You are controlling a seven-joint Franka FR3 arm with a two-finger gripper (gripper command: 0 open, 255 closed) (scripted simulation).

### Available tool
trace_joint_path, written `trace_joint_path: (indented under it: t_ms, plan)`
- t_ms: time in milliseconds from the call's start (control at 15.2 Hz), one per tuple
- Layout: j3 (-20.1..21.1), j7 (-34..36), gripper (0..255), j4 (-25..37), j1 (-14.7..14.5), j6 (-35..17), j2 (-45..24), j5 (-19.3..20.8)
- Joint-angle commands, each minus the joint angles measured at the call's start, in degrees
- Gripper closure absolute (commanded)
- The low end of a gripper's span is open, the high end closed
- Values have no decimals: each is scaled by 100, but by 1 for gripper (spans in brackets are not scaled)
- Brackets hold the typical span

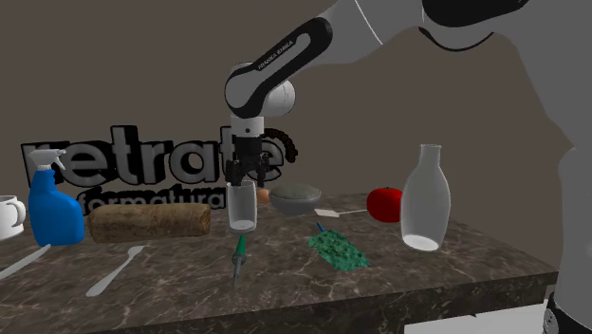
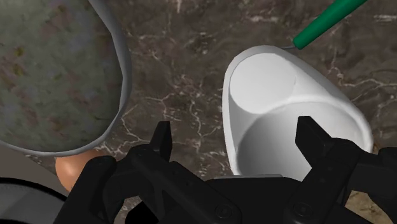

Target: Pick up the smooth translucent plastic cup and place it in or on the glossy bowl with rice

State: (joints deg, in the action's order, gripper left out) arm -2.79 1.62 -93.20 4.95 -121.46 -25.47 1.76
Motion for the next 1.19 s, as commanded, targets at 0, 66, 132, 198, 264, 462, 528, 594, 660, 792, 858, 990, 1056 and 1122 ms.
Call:
trace_joint_path:
  t_ms: [0, 66, 132, 198, 264, 462, 528, 594, 660, 792, 858, 990, 1056, 1122]
  plan:
    - [-1, -2, 0, -25, 3, -62, -34, 0]
    - [-1, -2, 0, -25, 3, -62, -34, -1]
    - [-1, -2, 0, -25, 3, -62, -34, -1]
    - [-1, -2, 0, -25, 3, -62, -34, -1]
    - [-1, -2, 0, -25, 3, -62, -34, -1]
    - [-1, -2, 0, -25, 3, -62, -34, -1]
    - [-1, -1, 255, -24, 3, -61, -34, -1]
    - [-1, -1, 255, -24, 3, -61, -34, 0]
    - [-1, -3, 255, -24, 4, -62, -34, -1]
    - [-1, -3, 255, -18, 4, -60, -39, -1]
    - [-1, -3, 255, -19, 4, -60, -38, -1]
    - [-1, -5, 255, -15, 6, -59, -41, -1]
    - [-1, -5, 255, -14, 5, -59, -42, -2]
    - [-1, -2, 255, -25, 3, -62, -34, -1]
